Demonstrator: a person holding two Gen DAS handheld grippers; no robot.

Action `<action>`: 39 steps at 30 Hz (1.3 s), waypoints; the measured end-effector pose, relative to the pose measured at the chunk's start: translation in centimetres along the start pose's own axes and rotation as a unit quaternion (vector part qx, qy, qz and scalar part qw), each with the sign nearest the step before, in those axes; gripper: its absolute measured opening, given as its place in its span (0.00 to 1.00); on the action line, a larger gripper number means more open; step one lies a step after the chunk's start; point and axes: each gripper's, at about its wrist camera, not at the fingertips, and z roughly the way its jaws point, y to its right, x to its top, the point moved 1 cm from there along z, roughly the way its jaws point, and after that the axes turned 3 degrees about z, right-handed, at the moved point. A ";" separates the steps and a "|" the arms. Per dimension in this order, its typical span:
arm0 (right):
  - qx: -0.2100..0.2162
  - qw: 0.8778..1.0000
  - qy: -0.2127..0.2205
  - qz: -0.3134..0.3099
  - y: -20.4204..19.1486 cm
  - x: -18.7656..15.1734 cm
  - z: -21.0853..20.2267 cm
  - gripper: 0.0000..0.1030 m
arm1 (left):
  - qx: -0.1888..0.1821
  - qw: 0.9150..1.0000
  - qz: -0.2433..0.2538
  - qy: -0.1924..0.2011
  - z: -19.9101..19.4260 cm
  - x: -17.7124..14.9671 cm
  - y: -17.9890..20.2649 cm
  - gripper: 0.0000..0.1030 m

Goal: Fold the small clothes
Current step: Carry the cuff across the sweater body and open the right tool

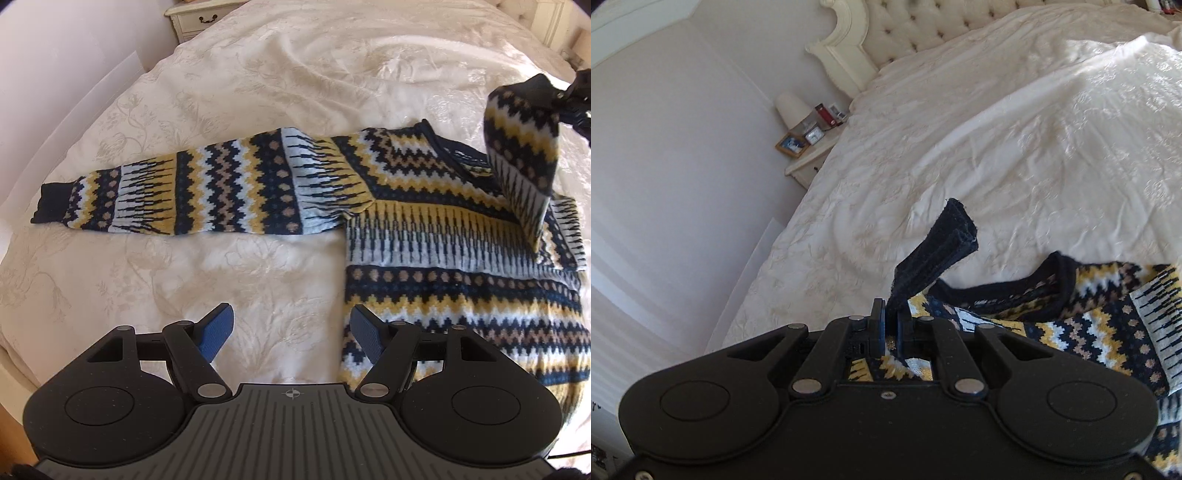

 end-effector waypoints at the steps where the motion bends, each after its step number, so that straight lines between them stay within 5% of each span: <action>1: -0.001 1.000 -0.010 -0.004 -0.3 -0.8 1.0 0.12 | 0.000 1.000 -0.002 -0.001 0.2 0.0 -0.5 0.67; 9: -0.022 0.995 -0.073 -0.068 -3.0 -6.7 5.3 0.21 | -0.002 1.000 -0.006 -0.012 1.7 -0.1 -2.4 0.67; 13: -0.014 0.995 -0.077 -0.064 -2.6 -7.4 4.4 0.48 | -0.010 1.000 -0.005 -0.008 2.2 0.2 -2.3 0.67; 30: -0.149 0.986 -0.068 -0.020 8.1 -8.3 -2.1 0.52 | -0.036 0.997 0.062 0.008 6.7 5.0 6.0 0.67; 39: -0.214 0.976 -0.031 0.027 15.4 -5.4 -5.3 0.58 | -0.012 0.996 0.088 -0.014 11.5 6.0 9.8 0.67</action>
